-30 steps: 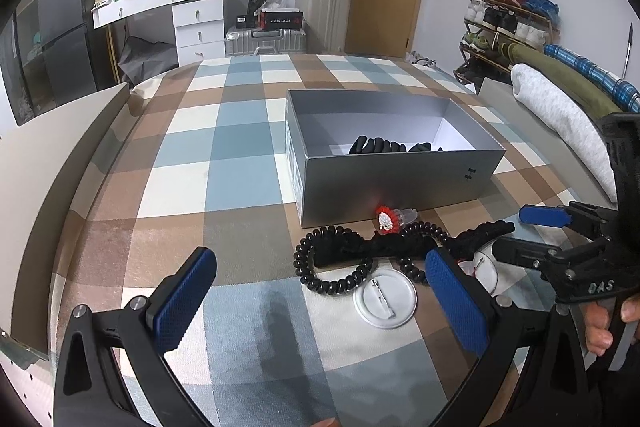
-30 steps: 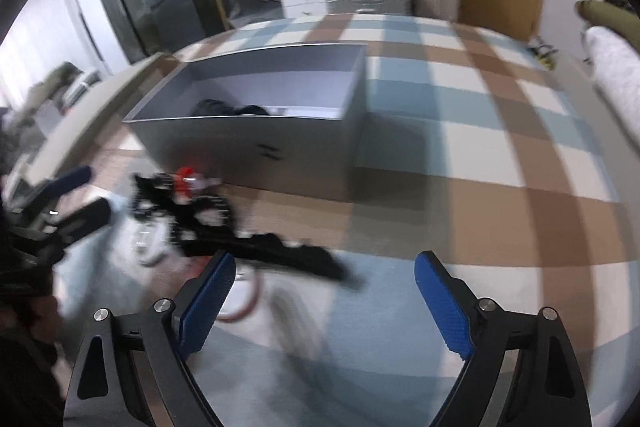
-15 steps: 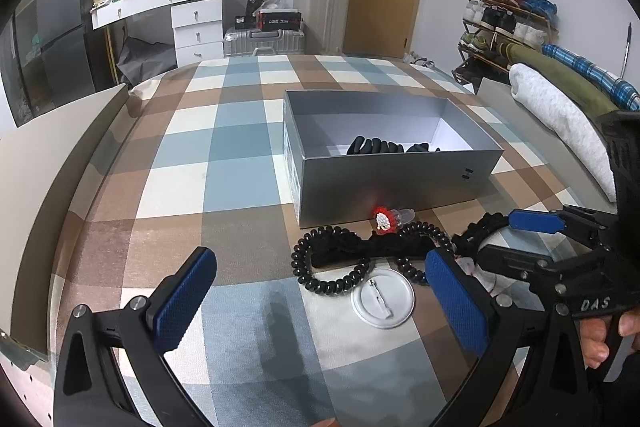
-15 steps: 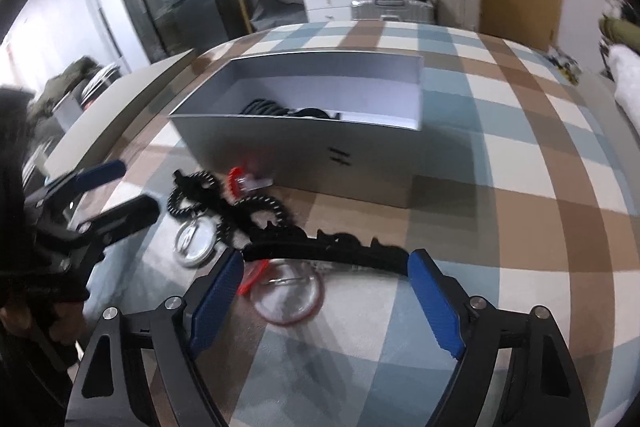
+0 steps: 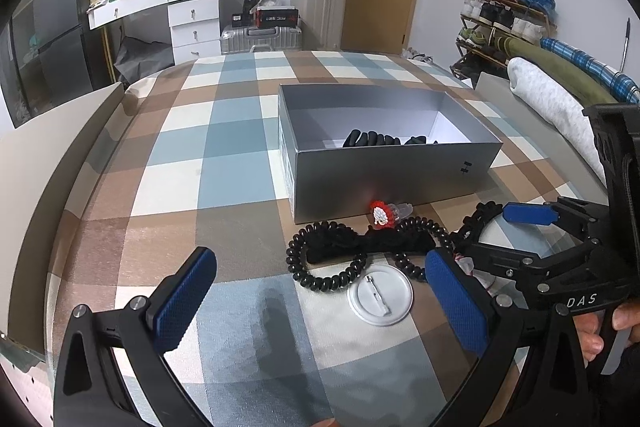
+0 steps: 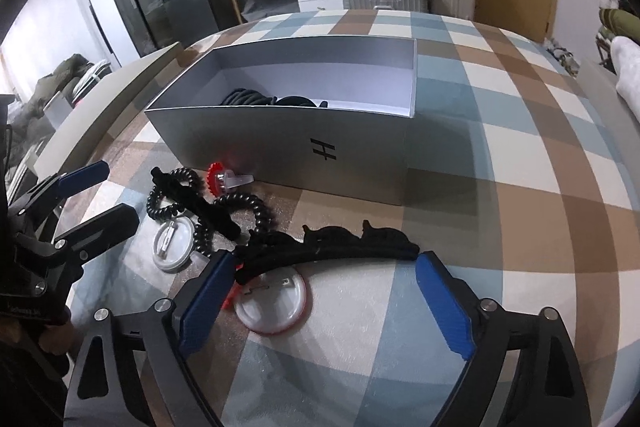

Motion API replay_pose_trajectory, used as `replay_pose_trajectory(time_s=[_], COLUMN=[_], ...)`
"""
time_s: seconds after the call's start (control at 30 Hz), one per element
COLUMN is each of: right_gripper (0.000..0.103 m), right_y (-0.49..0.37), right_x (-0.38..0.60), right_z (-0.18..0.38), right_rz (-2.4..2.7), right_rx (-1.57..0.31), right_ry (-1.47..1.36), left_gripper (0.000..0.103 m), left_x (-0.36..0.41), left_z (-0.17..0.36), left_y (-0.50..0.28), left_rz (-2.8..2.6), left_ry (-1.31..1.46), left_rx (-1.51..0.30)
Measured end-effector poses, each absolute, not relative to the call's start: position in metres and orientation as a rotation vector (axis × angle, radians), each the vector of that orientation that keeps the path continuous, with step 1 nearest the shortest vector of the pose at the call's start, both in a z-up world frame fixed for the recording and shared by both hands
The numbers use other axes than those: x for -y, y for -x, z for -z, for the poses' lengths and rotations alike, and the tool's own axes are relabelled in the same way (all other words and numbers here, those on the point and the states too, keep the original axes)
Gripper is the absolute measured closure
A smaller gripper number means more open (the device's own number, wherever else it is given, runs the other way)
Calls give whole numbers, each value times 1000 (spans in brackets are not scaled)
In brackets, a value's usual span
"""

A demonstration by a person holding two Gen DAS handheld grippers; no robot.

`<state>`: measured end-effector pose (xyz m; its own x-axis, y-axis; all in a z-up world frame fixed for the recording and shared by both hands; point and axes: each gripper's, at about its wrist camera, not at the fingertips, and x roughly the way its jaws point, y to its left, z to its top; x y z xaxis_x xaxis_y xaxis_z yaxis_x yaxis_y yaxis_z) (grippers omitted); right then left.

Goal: Organize jewelry

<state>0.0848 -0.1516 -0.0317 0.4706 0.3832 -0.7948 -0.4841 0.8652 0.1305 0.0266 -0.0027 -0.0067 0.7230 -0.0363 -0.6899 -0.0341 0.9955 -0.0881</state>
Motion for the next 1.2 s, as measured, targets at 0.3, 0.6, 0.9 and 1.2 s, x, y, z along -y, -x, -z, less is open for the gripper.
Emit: replay_pose_trajectory(time_s=[0.3,0.6,0.9,1.2], right_gripper=[4,9,8,8], right_y=[-93,-89,-82,-82], right_x=[150,145,156,156], right_z=[34,33,12,11], right_rz=[-555,-549,-582,-594], right_rx=[-958,-923,-864,-866], right_ry=[136,189,122,110], left_gripper=[1,1,1,15], left_x=[3,3,2,-1], left_z=[11,14,20,26], left_y=[-29,-30,-37,-43], left_rz=[3,3,-24,-17], left_ry=[98,98,95,122], left_rx=[-780,-793,-854,-906])
